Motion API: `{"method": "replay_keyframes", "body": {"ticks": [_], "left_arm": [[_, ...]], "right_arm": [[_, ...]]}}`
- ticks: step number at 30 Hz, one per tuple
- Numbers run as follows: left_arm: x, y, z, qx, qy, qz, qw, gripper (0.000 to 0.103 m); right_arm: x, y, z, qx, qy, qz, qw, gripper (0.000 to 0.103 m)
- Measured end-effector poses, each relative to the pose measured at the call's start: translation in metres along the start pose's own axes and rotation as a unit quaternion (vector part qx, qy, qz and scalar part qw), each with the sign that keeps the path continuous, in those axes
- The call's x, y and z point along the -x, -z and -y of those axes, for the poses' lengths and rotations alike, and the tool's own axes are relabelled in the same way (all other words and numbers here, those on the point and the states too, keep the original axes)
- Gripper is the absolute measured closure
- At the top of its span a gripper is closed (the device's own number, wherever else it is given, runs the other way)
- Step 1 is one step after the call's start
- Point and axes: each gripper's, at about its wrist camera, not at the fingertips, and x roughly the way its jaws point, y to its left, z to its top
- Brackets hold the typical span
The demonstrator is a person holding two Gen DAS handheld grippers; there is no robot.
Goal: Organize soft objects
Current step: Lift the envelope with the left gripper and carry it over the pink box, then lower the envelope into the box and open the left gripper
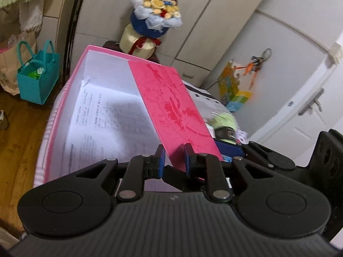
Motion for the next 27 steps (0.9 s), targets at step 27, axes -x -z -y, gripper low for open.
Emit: {"method": "replay_keyframes", "body": {"ticks": [27], "left_arm": [[-0.079, -0.040, -0.064, 0.072, -0.051, -0.064, 0.9941, 0.078]], "right_arm": [[-0.116, -0.043, -0.005, 0.125, 0.033, -0.152, 0.980, 0.009]]}}
